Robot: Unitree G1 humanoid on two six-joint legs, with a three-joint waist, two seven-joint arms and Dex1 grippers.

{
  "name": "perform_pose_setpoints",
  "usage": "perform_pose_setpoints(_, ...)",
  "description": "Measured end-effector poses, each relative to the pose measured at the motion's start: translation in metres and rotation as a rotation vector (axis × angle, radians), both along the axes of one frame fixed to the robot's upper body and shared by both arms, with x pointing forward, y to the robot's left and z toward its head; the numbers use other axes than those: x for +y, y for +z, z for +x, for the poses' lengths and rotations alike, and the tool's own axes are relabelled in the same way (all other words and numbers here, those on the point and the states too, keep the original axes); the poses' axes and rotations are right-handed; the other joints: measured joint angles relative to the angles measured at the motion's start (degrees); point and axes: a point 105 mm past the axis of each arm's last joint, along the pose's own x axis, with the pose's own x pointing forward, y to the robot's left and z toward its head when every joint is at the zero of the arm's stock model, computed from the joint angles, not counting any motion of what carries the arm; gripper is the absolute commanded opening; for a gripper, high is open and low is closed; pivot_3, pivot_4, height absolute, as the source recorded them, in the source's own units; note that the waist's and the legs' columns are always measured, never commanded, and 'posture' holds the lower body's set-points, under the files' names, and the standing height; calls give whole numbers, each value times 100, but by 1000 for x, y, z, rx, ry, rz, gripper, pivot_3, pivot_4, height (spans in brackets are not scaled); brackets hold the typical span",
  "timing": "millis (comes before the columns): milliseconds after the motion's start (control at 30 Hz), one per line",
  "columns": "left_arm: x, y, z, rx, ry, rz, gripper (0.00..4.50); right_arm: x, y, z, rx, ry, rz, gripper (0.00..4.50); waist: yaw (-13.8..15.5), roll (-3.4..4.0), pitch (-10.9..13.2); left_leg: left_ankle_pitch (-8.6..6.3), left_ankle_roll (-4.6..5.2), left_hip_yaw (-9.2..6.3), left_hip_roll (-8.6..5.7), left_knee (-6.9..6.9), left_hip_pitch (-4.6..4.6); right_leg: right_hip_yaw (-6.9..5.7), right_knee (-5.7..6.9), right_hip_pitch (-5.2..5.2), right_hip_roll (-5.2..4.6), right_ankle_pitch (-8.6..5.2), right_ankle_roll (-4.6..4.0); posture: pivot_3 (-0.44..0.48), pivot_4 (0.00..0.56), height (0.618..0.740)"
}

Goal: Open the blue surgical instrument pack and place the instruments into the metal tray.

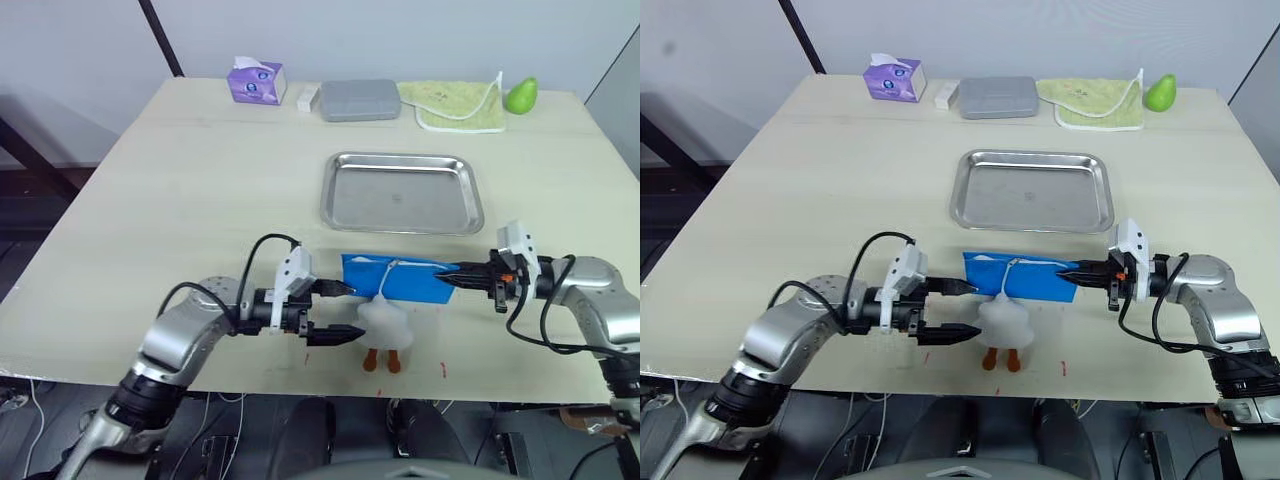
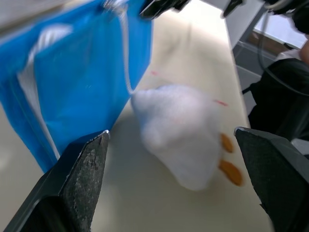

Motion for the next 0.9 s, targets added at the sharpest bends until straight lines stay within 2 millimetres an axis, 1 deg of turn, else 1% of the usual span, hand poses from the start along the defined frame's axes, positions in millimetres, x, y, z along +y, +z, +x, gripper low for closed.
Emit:
perform_pose_setpoints(33,-2,-3,0,4,-5,2,3661,0,0,0,-2,1,-1,0,0,0,0,0,0,0,0,0,0,0,0,0,0,0,0,0,150,736)
perform_pose_setpoints(67,-5,-8,-1,5,-16,12,3197,1,1,0,-4,2,-2,0,0,0,0,0,0,-1,0,0,0,-1,0,0,1,0,0,0,150,736)
perform_pose_setpoints(100,-9,-13,0,5,-25,17,2551,1,1,0,-3,1,-4,0,1,0,0,0,0,0,0,0,0,0,0,0,1,0,0,0,150,736)
perform_pose_setpoints(133,-11,-15,-1,5,-30,19,2238,1,1,0,-2,1,-4,0,0,0,0,0,0,0,0,0,0,0,0,0,1,0,0,0,150,736)
perform_pose_setpoints(167,-14,-18,-2,8,-39,19,1765,1,1,0,-1,0,-4,0,-1,0,0,0,0,0,0,0,0,1,0,0,0,0,0,0,150,736)
perform_pose_setpoints(267,-17,-18,1,-15,-51,21,373,1,1,0,5,-5,-4,0,0,1,-1,0,0,0,0,0,1,0,1,1,0,0,0,0,150,736)
perform_pose_setpoints(300,-17,-17,2,-25,-51,19,19,1,1,0,5,-6,-4,0,0,1,-1,0,0,0,0,0,1,1,1,1,0,0,0,0,150,736)
perform_pose_setpoints(467,-17,-11,0,-42,-96,-25,19,1,0,-1,6,-12,-4,0,-1,1,-1,0,0,0,0,0,0,0,1,0,0,0,0,0,150,736)
perform_pose_setpoints(500,-12,-1,-2,-44,-122,-62,19,2,0,-1,4,-11,-4,0,-7,1,0,0,0,-1,2,0,0,0,2,-1,1,0,0,0,150,736)
perform_pose_setpoints(567,-1,18,0,-67,-121,-108,19,2,0,-1,4,-12,-4,0,-10,1,0,0,0,-2,3,0,0,-1,2,-1,1,0,0,0,150,736)
perform_pose_setpoints(700,28,55,12,-99,-69,-133,19,2,0,-1,3,-12,-4,0,-10,0,0,0,0,-3,2,0,0,-3,0,0,1,0,0,0,150,736)
perform_pose_setpoints(767,38,67,16,-117,-42,-135,19,2,0,-1,1,-11,-4,0,-9,0,0,0,0,-2,2,0,-1,-2,-1,0,0,-1,0,0,150,736)
perform_pose_setpoints(800,41,68,16,-110,-38,-129,19,2,0,-1,1,-10,-4,0,-12,-1,0,0,0,-2,2,0,-1,-2,-2,0,1,-1,0,0,150,736)
perform_pose_setpoints(900,68,67,21,-84,24,-72,19,1,-1,-1,2,-5,-3,0,-28,0,1,0,0,-2,4,0,0,-2,0,-3,4,-1,0,0,150,736)
